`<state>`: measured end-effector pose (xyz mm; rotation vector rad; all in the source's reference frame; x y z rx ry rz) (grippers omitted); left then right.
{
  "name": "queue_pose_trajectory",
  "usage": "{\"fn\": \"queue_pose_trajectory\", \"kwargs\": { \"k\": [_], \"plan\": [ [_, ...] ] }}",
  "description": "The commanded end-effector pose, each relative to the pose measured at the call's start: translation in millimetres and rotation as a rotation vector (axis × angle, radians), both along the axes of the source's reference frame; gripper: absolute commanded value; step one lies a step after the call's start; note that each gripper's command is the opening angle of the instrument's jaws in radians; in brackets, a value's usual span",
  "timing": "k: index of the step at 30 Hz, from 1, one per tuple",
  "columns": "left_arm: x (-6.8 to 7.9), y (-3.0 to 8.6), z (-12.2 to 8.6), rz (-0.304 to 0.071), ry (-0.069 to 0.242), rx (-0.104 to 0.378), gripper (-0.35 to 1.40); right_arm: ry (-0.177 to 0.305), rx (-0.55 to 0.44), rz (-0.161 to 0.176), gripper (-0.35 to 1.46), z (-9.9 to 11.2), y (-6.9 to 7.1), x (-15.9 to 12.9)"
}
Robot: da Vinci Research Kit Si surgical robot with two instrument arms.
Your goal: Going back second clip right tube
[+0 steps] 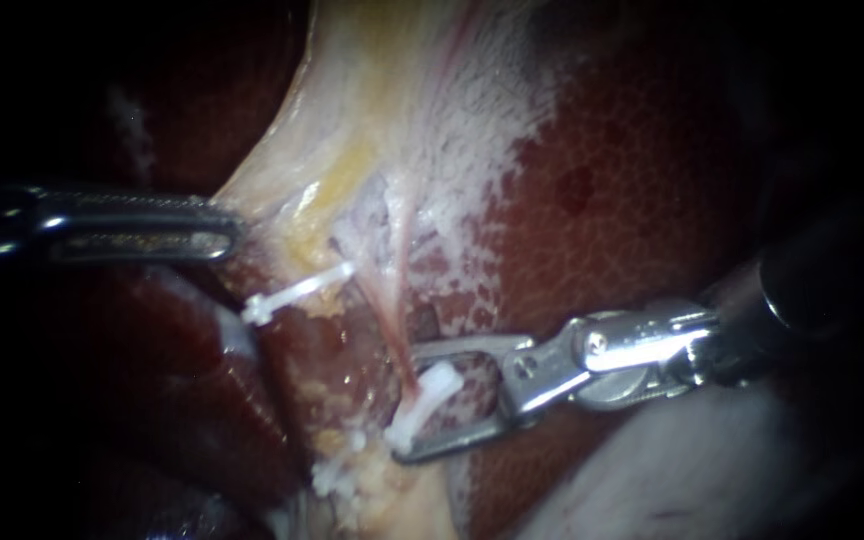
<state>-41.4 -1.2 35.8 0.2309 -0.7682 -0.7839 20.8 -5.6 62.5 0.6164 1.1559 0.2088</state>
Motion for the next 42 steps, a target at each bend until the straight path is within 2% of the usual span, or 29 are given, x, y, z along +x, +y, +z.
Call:
{"fn": "queue_pose_trajectory", "kwargs": {
  "k": [1,6,9,15,18,27,35,42],
  "plan": [
    [0.0,0.0,0.1,0.0,0.001,0.0,-0.35,-0.009,0.011,0.007,0.6,0.0,-0.1,0.3],
    [0.0,0.0,0.0,0.0,0.001,0.001,-0.35,-0.058,0.053,0.094,0.6,-0.6,-0.6,0.6],
    [0.1,0.2,-0.1,-0.003,0.005,-0.001,-0.35,-0.08,0.089,0.125,0.6,-0.7,-0.7,0.7],
    [0.4,0.5,0.2,-0.004,0.006,-0.001,-0.35,-0.107,0.166,0.148,0.6,-0.6,-0.6,0.8],
    [0.5,0.6,0.4,-0.005,0.008,-0.002,-0.35,-0.147,0.234,0.177,0.6,-0.7,-0.6,0.8],
    [0.7,0.9,0.9,-0.008,0.012,-0.004,-0.35,-0.244,0.291,0.185,0.6,-1.2,-1.1,1.6],
    [0.9,1.1,1.3,-0.005,0.014,-0.01,-0.35,-0.26,0.322,0.201,0.6,-2.1,-1.7,2.9],
    [0.9,1.1,1.3,-0.006,0.012,-0.011,-0.35,-0.266,0.34,0.204,0.6,-2.2,-1.5,2.7]
  ]
}}
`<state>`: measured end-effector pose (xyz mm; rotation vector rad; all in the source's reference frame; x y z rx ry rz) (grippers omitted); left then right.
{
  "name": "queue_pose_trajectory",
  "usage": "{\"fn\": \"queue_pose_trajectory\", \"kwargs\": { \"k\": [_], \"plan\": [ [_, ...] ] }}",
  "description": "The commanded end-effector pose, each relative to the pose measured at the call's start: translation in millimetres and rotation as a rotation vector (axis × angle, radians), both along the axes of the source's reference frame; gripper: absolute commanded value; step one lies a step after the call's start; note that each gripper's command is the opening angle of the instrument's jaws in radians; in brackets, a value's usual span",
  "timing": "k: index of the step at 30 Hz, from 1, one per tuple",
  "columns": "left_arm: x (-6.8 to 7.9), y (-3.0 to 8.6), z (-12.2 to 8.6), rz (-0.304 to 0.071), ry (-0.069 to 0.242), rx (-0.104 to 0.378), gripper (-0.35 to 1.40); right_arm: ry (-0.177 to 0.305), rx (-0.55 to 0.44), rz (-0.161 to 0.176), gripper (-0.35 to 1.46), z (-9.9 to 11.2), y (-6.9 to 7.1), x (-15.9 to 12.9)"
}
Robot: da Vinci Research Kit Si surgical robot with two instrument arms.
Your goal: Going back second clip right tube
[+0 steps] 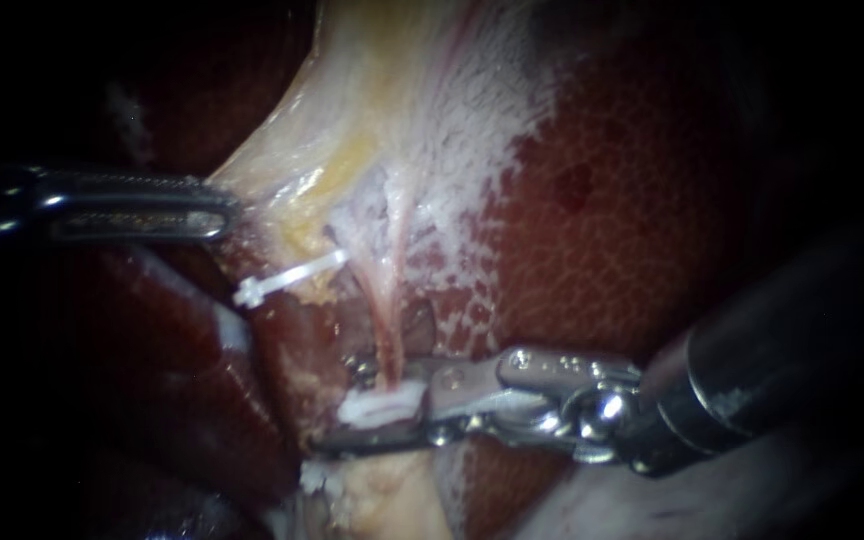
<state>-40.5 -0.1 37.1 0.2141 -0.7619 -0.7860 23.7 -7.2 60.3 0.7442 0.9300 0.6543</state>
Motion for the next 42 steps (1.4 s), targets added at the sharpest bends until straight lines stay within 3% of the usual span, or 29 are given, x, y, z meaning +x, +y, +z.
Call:
{"fn": "queue_pose_trajectory", "kwargs": {
  "k": [1,10,17,24,31,36,42],
  "plan": [
    [0.0,0.0,0.0,0.0,0.0,0.0,-0.35,0.0,-0.001,0.0,0.6,0.1,0.1,-0.3],
    [0.2,0.0,0.0,0.001,-0.001,0.0,-0.35,0.001,0.001,0.001,0.6,1.1,1.3,-2.6],
    [0.3,-0.1,0.0,0.001,-0.001,-0.001,-0.35,0.007,-0.008,0.0,0.61,-0.6,3.0,-4.9],
    [0.4,-0.4,0.4,0.003,0.002,-0.002,-0.35,0.064,-0.17,-0.07,0.61,-2.2,3.6,-8.3],
    [0.4,-0.4,0.7,0.005,0.004,-0.001,-0.35,0.14,-0.395,-0.169,0.61,-2.9,3.2,-11.9],
    [0.5,-0.4,0.8,0.005,0.004,-0.001,-0.35,0.143,-0.478,-0.175,0.61,-3.2,4.2,-13.5],
    [0.5,-0.4,0.8,0.005,0.004,-0.001,-0.35,0.135,-0.493,-0.167,0.61,-4.3,5.8,-14.6]
  ]
}}
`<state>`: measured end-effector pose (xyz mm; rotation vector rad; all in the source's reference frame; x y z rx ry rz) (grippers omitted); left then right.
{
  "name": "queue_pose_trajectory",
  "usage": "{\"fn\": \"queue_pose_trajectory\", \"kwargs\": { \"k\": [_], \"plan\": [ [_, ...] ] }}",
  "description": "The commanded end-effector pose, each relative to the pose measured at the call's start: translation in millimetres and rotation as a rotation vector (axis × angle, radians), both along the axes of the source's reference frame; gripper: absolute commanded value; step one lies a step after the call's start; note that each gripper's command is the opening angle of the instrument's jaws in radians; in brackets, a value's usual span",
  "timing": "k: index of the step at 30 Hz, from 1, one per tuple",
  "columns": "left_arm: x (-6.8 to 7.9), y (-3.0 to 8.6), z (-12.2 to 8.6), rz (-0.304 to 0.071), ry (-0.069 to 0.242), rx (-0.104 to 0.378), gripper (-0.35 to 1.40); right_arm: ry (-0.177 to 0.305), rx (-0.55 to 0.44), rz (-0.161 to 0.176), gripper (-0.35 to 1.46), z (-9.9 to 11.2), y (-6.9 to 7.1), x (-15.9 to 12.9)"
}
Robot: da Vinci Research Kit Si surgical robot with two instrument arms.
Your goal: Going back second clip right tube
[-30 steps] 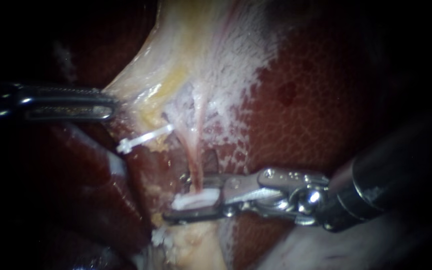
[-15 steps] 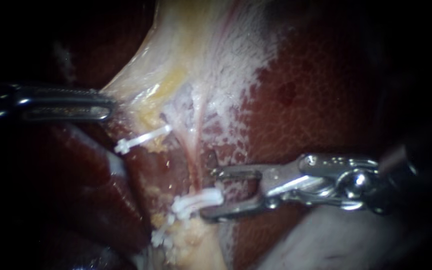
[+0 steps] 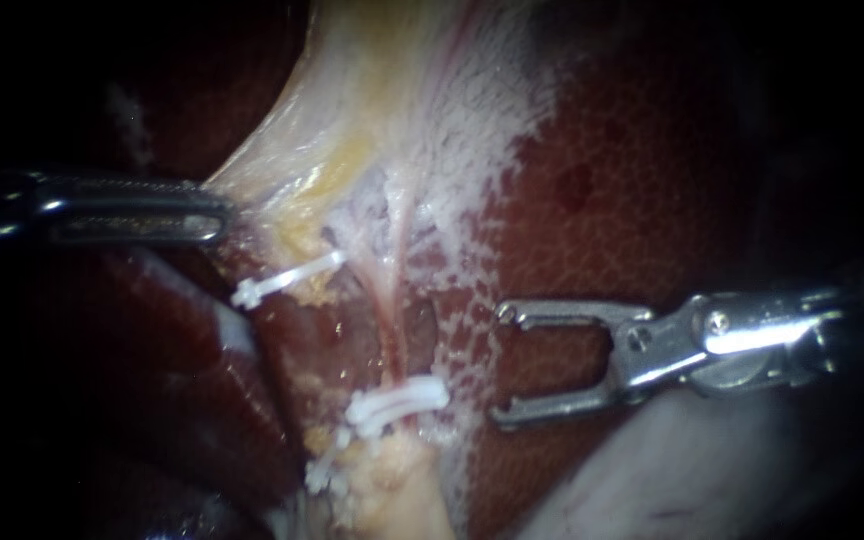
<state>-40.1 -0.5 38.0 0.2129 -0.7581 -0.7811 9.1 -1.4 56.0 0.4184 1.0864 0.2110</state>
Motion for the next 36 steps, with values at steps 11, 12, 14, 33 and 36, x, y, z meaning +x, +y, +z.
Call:
{"fn": "queue_pose_trajectory", "kwargs": {
  "k": [11,12,14,33,36],
  "plan": [
    [0.1,0.2,0.8,-0.003,-0.001,0.003,-0.35,0.006,-0.015,-0.011,0.6,-0.5,0.4,-0.8],
    [0.1,0.2,1.1,-0.003,-0.001,0.003,-0.35,0.007,-0.022,-0.011,0.6,-0.5,0.4,-0.9],
    [0.2,0.3,2.0,-0.009,0.001,0.003,-0.35,0.009,-0.027,-0.014,0.6,-0.5,0.3,-1.0],
    [-3.3,-1.9,9.7,0.043,-0.048,0.078,-0.35,0.022,-0.048,-0.037,0.6,-0.6,0.2,-1.2],
    [-3.8,-2.2,9.9,0.047,-0.049,0.081,-0.35,0.023,-0.053,-0.039,0.6,-0.6,0.2,-1.3]
  ]
}}
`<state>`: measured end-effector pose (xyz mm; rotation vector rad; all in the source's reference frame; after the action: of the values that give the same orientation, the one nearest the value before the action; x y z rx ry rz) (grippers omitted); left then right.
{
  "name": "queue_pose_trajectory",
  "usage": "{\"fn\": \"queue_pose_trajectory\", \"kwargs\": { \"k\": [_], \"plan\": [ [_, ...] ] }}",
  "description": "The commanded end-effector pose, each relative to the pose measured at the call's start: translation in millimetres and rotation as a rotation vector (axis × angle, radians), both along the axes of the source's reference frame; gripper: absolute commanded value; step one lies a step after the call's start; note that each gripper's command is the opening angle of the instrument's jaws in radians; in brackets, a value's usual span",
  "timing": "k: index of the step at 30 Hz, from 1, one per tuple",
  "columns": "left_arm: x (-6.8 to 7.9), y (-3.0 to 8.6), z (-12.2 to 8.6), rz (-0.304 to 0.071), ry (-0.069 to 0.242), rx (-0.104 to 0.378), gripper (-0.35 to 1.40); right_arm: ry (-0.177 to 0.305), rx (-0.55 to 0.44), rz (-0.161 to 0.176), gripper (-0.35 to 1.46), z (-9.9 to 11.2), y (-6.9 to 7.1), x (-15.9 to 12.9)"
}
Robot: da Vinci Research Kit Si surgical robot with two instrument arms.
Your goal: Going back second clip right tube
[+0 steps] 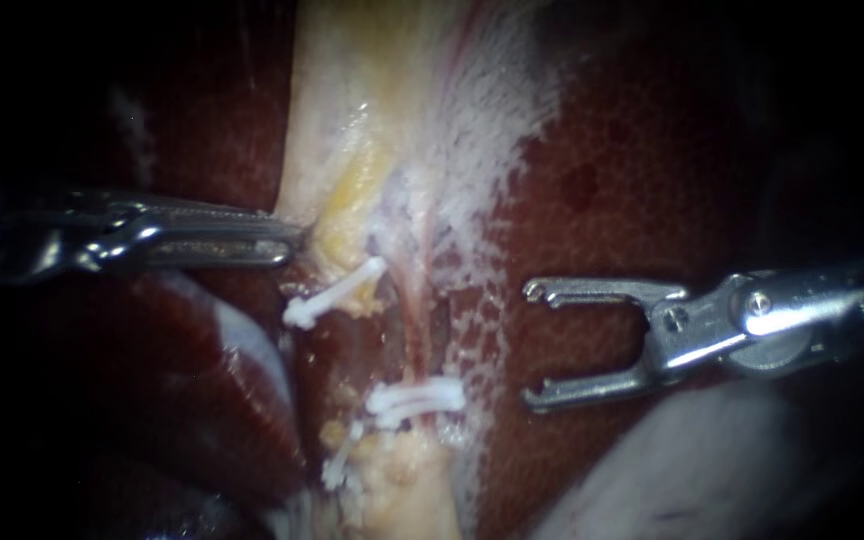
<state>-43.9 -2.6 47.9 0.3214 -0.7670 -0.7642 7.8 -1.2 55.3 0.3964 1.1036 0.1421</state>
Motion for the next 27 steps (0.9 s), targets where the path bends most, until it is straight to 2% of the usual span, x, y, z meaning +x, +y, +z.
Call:
{"fn": "queue_pose_trajectory", "kwargs": {
  "k": [1,27],
  "plan": [
    [-0.2,-0.1,0.1,0.001,-0.001,0.001,-0.35,0.0,-0.001,0.001,0.6,0.0,0.0,0.0],
    [-0.9,-0.3,0.6,0.015,-0.006,0.015,-0.35,0.004,-0.01,-0.007,0.6,0.0,0.0,-0.2]
  ]
}}
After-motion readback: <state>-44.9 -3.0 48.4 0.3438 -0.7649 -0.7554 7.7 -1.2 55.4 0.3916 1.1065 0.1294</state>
